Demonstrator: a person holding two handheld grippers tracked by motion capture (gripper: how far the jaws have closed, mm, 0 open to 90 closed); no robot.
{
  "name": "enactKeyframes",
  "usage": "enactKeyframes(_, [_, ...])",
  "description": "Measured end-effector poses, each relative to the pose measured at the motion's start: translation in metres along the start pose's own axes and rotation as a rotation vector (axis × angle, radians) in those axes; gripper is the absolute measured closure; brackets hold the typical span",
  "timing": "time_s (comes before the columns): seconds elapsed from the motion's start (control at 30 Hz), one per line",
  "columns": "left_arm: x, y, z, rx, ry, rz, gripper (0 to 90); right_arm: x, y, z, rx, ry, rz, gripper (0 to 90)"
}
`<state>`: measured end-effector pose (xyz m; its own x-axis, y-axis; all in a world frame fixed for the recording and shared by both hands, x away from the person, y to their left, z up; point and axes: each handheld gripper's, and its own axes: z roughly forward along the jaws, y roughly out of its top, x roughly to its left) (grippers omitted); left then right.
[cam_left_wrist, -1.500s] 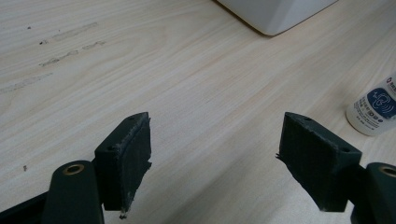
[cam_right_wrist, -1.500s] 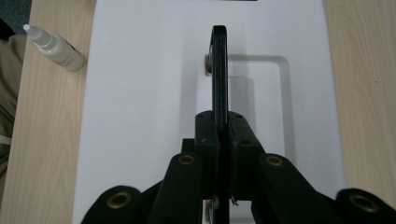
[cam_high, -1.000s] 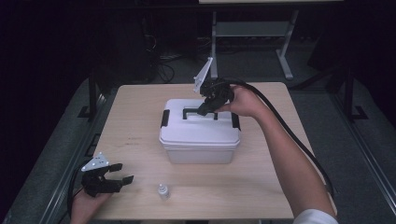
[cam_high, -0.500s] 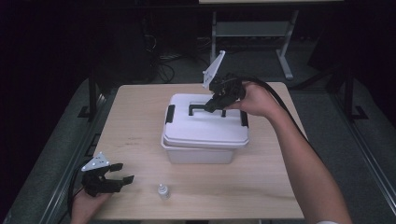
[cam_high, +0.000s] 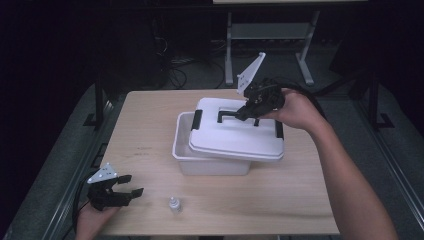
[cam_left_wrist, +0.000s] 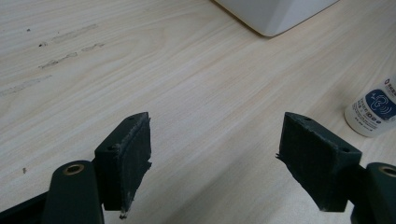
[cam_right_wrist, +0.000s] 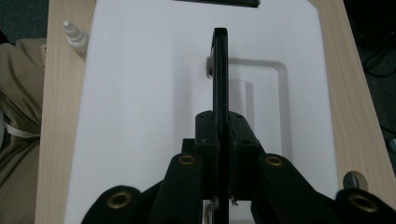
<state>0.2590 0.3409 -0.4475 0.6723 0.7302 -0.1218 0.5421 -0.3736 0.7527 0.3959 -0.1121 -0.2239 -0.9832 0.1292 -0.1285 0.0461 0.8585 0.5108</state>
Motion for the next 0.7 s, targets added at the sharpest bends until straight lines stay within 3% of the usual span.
enactKeyframes(0.7, [-0.002, 0.002, 0.002, 0.004, -0.006, 0.013, 24.9, 0.025, -0.055, -0.038, -0.006, -0.065, 0.082, 84.4])
